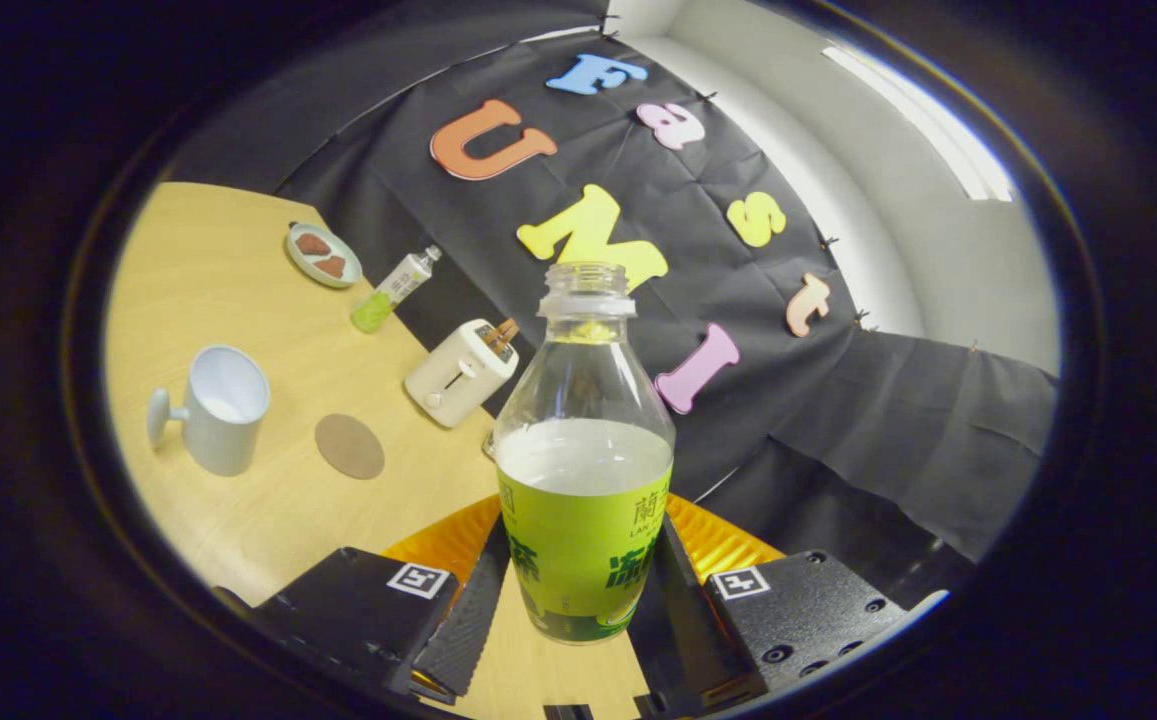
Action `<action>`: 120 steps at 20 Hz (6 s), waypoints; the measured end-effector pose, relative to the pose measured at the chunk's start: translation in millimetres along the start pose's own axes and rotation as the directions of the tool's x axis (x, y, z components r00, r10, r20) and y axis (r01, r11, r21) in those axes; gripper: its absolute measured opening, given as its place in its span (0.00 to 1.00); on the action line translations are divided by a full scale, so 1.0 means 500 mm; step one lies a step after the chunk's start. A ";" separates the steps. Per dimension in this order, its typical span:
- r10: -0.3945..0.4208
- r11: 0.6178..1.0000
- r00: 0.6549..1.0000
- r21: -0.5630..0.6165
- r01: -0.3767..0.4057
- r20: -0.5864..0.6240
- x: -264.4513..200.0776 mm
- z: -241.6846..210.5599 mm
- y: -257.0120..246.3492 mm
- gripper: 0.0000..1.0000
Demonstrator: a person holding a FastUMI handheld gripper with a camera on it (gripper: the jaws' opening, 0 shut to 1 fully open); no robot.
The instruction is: Take the bottle from table, then pour the juice into the cup, finally place the bottle on the coaster
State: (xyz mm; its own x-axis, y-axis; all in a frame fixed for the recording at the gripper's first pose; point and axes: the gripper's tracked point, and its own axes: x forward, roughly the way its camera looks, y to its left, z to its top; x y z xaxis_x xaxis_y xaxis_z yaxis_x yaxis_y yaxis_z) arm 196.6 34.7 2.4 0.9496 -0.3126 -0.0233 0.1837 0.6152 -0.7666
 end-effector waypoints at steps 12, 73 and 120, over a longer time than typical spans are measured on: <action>-0.078 0.916 0.989 -0.383 0.121 0.125 0.013 0.036 0.146 0.81; -0.308 0.379 0.864 -0.781 0.496 0.399 -0.043 0.139 0.092 0.80; -0.364 0.547 0.863 -0.669 0.502 0.350 -0.056 0.209 0.046 0.80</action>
State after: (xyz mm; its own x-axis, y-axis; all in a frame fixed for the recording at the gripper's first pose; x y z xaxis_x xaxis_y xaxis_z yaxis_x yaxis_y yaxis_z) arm 200.6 133.3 52.5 0.8417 -0.2402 0.4835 0.4075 -0.3047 -0.8609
